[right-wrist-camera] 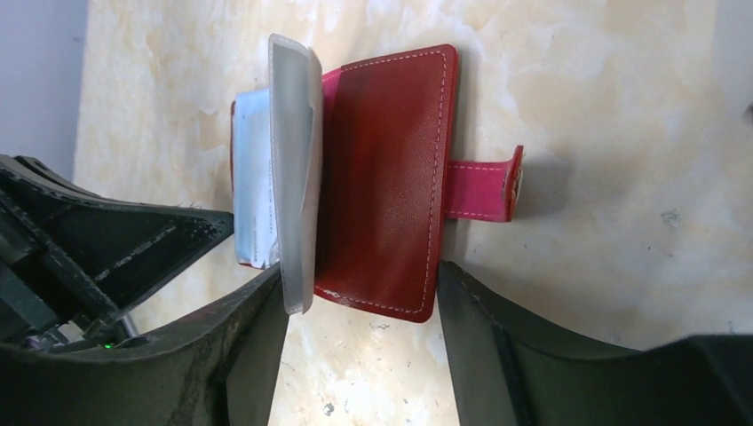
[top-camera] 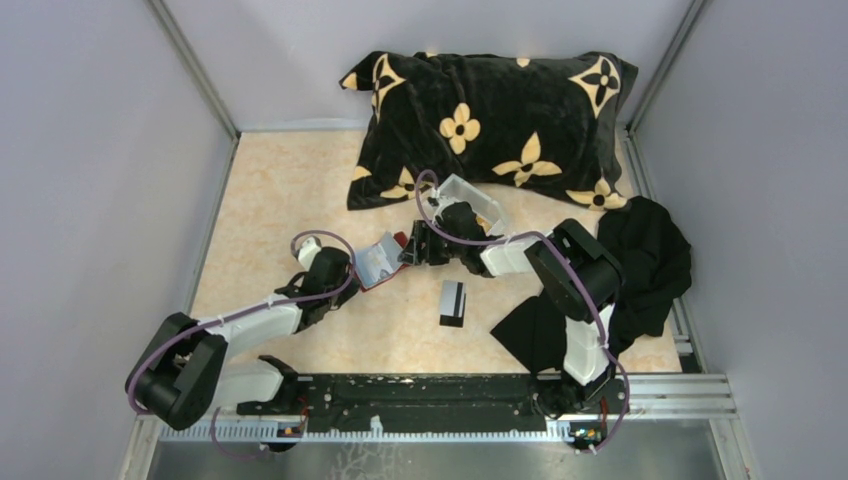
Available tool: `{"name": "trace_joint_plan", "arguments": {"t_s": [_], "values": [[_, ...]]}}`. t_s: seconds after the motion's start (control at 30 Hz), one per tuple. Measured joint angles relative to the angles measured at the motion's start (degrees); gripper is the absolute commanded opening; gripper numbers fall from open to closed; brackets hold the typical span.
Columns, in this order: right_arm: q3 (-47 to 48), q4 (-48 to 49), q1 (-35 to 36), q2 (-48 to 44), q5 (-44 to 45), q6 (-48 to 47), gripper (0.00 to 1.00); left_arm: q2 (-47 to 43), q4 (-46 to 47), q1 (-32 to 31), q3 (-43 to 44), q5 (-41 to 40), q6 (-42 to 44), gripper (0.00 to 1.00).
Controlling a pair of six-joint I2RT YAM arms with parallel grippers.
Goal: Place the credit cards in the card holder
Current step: Insert the credit card into the card holder.
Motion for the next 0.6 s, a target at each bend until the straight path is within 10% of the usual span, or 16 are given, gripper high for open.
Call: {"name": "trace_joint_plan", "arguments": {"t_s": [0.6], "values": [[-10.1, 13.53, -0.42, -2.4, -3.3, 8.96, 0.68, 0.07, 0.15, 0.0, 0.0, -0.13, 0.15, 0.06]]}}
